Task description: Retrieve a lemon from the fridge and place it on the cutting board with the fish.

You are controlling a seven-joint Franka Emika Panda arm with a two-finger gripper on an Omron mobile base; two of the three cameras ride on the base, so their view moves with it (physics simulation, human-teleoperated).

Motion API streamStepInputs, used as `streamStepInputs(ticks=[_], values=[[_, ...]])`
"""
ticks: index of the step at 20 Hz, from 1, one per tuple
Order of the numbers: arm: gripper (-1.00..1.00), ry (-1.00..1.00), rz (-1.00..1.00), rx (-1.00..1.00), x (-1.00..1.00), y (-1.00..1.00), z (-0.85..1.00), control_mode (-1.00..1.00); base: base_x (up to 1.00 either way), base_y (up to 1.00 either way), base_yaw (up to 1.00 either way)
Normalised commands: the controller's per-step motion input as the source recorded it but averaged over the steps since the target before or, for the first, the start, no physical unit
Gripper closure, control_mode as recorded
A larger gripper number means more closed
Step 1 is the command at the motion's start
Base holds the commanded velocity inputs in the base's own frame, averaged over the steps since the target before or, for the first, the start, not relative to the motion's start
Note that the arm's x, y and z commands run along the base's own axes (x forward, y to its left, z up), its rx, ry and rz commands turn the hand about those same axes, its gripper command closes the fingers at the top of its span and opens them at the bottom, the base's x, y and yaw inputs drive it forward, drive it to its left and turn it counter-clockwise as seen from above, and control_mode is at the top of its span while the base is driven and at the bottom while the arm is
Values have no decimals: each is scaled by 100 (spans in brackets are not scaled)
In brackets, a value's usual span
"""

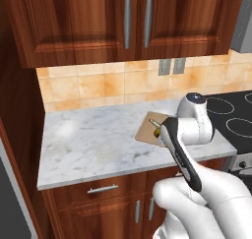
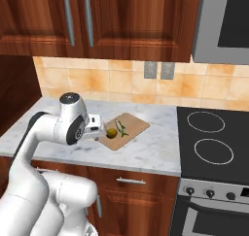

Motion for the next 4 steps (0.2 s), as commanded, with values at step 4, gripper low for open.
streamStepInputs(ticks=[4], values=[[-100, -20, 10, -1, -6, 29, 33, -100, 0, 0, 0]])
